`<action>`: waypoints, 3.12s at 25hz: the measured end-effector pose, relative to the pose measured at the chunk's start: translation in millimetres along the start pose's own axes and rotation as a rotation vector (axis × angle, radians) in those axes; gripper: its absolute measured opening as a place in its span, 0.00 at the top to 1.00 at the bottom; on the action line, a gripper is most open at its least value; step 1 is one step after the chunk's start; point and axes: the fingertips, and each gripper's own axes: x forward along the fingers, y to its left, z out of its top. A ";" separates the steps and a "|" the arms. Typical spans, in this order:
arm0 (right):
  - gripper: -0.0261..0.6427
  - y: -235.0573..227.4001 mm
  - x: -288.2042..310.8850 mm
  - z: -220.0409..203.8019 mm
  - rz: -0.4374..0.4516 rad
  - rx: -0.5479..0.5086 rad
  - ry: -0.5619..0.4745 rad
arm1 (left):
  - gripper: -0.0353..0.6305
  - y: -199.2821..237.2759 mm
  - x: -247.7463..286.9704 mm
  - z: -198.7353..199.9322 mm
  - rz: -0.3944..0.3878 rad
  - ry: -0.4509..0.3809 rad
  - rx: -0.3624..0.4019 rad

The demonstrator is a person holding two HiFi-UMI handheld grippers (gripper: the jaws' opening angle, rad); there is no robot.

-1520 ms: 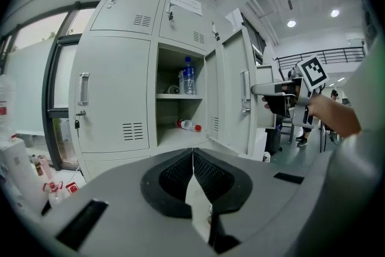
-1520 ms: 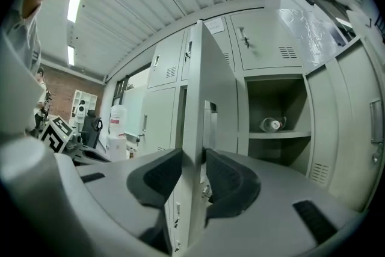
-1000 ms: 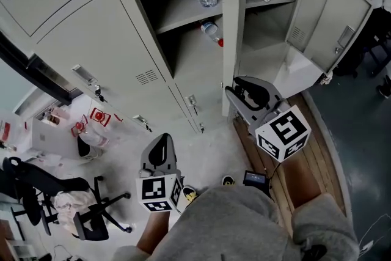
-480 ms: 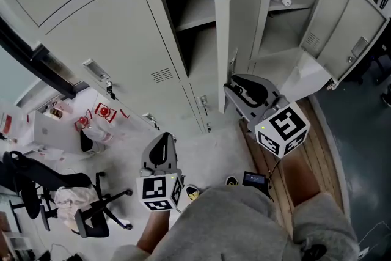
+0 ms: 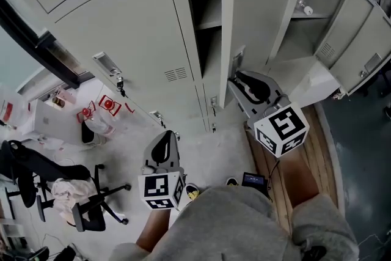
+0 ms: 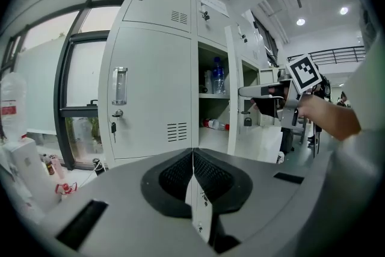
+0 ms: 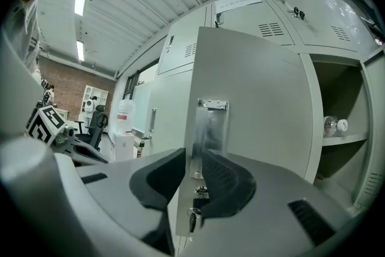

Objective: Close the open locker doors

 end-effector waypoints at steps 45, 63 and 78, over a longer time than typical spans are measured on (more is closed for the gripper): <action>0.86 -52.4 115.6 -14.4 -0.258 -0.041 0.060 | 0.93 70.4 -4.8 -17.5 0.109 0.032 -0.076; 0.88 -30.2 1.5 -23.8 -0.240 0.001 0.057 | 0.93 10.5 13.6 -6.3 -0.040 0.002 -0.024; 0.88 -103.1 -141.8 -44.8 -0.450 0.005 0.084 | 0.93 -110.9 48.1 0.7 -0.232 0.019 0.064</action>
